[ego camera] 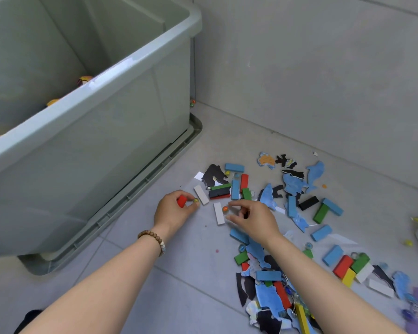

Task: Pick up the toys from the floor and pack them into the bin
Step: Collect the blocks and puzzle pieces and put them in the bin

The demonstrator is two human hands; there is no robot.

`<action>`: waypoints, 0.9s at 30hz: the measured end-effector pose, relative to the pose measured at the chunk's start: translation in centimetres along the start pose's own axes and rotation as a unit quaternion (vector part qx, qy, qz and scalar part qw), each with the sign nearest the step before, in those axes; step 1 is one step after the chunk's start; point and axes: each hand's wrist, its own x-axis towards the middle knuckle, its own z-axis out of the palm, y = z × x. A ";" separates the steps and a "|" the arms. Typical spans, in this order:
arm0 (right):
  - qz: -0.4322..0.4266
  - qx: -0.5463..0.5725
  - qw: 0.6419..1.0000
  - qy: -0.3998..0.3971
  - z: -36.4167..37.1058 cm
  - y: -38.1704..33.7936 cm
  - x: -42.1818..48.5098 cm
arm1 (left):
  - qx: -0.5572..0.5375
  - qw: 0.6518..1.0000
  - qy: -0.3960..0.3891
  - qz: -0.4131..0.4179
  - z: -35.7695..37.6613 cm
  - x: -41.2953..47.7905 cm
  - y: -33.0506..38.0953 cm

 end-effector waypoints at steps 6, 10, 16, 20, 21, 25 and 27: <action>0.018 0.018 1.000 0.018 1.3 -0.8 0.9 | -0.066 0.997 0.010 -0.024 0.1 0.0 0.3; 0.036 0.042 0.998 0.012 1.3 -0.6 1.1 | -0.174 0.981 0.000 -0.085 0.1 -0.2 1.3; 0.166 0.408 0.896 -0.056 0.0 -2.5 0.7 | -0.337 0.928 -0.059 -0.146 -0.5 -0.5 3.4; 0.196 0.488 0.848 -0.067 -1.1 -2.6 1.7 | -0.340 0.921 -0.094 -0.166 -0.5 -0.4 3.5; 0.190 0.444 0.874 -0.057 -1.1 -2.6 1.9 | -0.312 0.931 -0.092 -0.165 -0.4 -0.3 3.2; 0.140 0.314 0.938 0.051 -1.6 -2.4 2.4 | -0.166 0.976 -0.038 -0.137 -0.1 0.2 2.0; 0.122 0.259 0.951 0.117 -2.4 -1.4 2.5 | -0.138 0.982 -0.032 -0.125 0.0 0.4 1.8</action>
